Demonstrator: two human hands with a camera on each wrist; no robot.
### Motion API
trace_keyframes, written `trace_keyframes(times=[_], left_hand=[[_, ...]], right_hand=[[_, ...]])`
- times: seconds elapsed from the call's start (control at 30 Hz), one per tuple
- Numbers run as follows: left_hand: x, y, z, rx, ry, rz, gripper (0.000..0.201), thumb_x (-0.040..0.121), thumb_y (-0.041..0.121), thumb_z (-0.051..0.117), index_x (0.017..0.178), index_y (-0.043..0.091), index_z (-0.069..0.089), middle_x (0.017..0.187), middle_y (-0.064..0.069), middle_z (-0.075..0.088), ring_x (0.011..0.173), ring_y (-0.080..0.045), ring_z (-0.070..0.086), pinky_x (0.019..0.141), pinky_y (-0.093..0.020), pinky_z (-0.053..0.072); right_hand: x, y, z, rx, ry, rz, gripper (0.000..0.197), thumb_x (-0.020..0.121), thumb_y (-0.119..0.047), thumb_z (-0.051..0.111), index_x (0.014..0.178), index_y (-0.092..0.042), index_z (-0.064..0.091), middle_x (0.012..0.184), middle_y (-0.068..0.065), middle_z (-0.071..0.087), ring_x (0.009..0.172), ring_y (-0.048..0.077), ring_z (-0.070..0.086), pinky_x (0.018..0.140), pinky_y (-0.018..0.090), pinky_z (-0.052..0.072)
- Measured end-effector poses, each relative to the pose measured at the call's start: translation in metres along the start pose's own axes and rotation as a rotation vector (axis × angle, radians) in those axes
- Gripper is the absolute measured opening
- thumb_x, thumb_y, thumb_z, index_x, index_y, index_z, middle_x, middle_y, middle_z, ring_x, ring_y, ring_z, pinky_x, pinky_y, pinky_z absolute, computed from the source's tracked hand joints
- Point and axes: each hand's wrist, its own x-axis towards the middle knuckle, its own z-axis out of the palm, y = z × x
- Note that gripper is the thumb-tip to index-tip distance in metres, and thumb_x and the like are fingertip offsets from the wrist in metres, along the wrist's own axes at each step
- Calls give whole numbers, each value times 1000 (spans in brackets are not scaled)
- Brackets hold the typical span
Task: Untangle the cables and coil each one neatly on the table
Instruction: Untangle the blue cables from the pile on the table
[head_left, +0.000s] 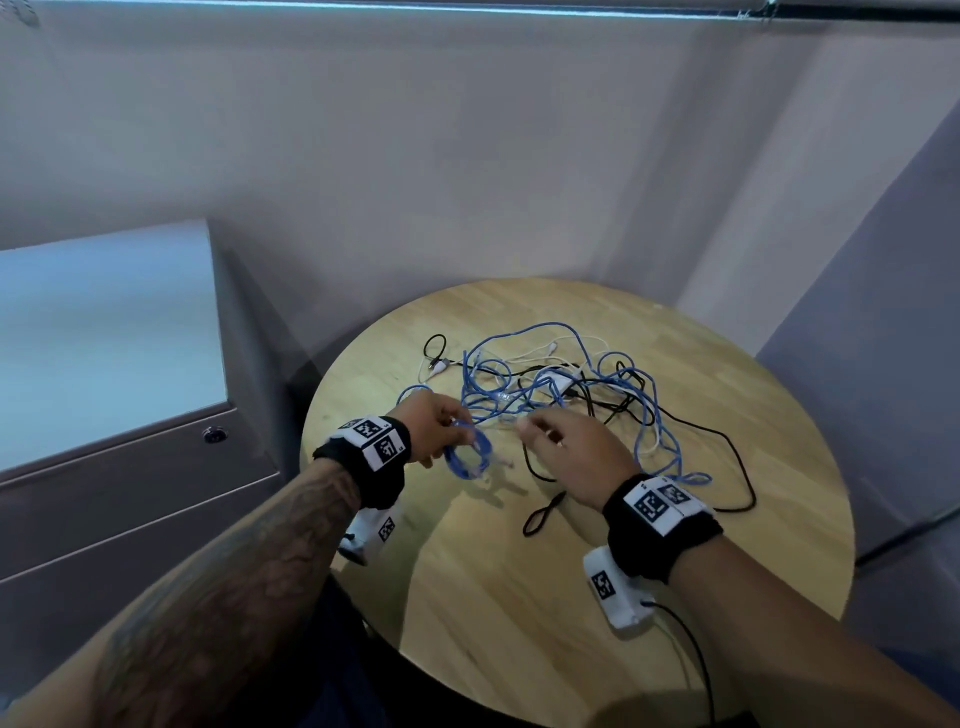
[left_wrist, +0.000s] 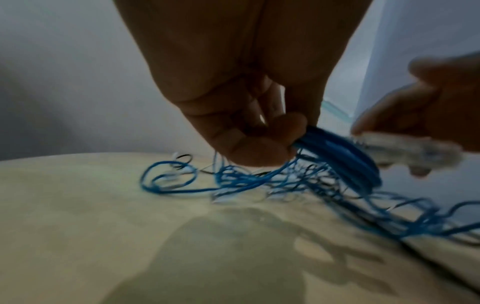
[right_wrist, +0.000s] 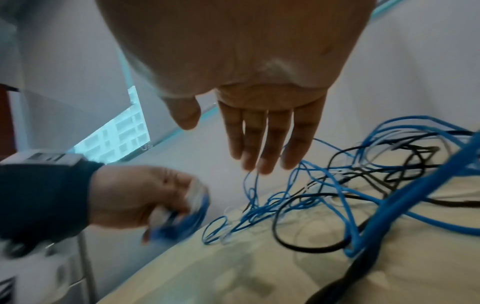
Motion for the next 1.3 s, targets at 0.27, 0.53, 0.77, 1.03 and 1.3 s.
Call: trace_keyframes(times=[0.27, 0.53, 0.77, 1.03, 1.3], left_hand=[[3, -22, -2, 450, -99, -318, 48, 92, 31, 64, 136, 17, 54, 125, -10, 60, 102, -28, 64, 76, -34, 53], [16, 33, 24, 49, 312, 160, 54, 88, 39, 67, 136, 28, 47, 139, 1, 38, 83, -10, 60, 85, -32, 50], [29, 85, 43, -171, 216, 283, 38, 88, 36, 67, 124, 35, 57, 107, 16, 62, 71, -9, 58, 70, -28, 50], [31, 79, 35, -382, 261, 232, 16, 96, 19, 59, 89, 10, 70, 75, -6, 69, 52, -8, 52, 50, -20, 44], [13, 111, 15, -965, 192, 324, 15, 95, 17, 59, 94, 7, 70, 78, -9, 68, 57, -16, 55, 53, -27, 45]], right_hand=[[35, 52, 2, 16, -74, 256, 19, 97, -27, 58, 113, -22, 66, 132, 1, 59, 121, 25, 55, 99, 39, 46], [38, 23, -41, 744, 318, 199, 27, 93, 7, 50, 93, -19, 58, 94, 11, 64, 50, 12, 52, 48, 26, 43], [24, -20, -103, 1011, 318, 101, 33, 85, 9, 41, 87, -9, 69, 69, 1, 62, 45, 10, 23, 45, 24, 11], [22, -20, -142, 1146, 533, -2, 28, 89, 3, 47, 101, -20, 58, 68, -1, 57, 44, 9, 25, 43, 20, 15], [22, -15, -66, 482, 96, 19, 9, 91, -26, 71, 90, -18, 76, 58, -12, 60, 57, 0, 53, 65, 19, 42]])
